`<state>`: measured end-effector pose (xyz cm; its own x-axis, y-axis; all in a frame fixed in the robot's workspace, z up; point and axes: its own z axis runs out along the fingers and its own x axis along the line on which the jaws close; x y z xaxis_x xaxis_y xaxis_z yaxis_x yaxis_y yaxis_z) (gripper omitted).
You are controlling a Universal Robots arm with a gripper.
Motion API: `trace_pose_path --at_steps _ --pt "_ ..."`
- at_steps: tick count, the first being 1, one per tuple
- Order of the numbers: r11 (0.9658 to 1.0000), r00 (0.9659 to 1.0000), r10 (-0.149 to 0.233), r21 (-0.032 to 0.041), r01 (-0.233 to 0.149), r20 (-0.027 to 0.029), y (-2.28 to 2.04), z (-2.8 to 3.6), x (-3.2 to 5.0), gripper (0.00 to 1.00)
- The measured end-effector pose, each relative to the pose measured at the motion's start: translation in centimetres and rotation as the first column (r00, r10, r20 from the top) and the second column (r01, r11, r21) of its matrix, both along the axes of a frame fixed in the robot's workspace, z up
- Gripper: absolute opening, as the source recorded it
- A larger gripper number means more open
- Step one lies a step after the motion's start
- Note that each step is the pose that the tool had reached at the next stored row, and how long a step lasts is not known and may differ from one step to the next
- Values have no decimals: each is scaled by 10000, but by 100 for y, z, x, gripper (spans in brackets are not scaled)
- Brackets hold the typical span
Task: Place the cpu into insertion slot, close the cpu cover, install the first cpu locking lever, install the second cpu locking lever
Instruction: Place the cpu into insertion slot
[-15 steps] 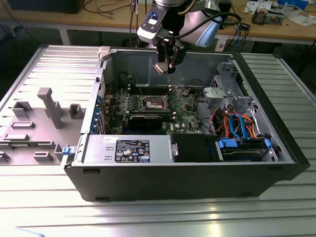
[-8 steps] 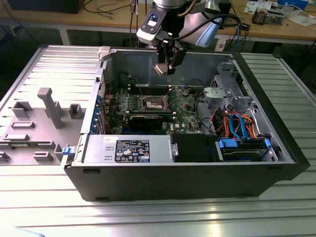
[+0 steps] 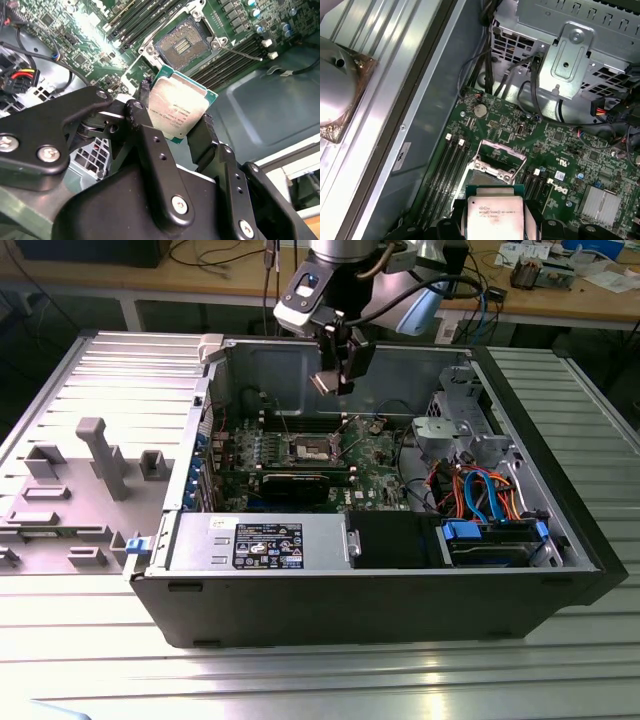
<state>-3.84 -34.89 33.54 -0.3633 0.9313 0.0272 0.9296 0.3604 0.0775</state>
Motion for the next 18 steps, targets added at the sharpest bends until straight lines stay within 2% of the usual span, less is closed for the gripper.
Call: trace_pose_path --at_steps 2,4,8,12,18 --pt "9996 9996 -290 0 290 -1 0 -7 0 55" --pt "9978 9978 -666 0 666 -1 0 -15 0 55" --pt "9951 9951 -993 -1 993 -1 0 -21 0 55" --pt "9874 9874 -1582 0 1582 -1 0 -27 0 55" --pt "9806 9806 -1959 0 1959 -1 0 -30 0 55"
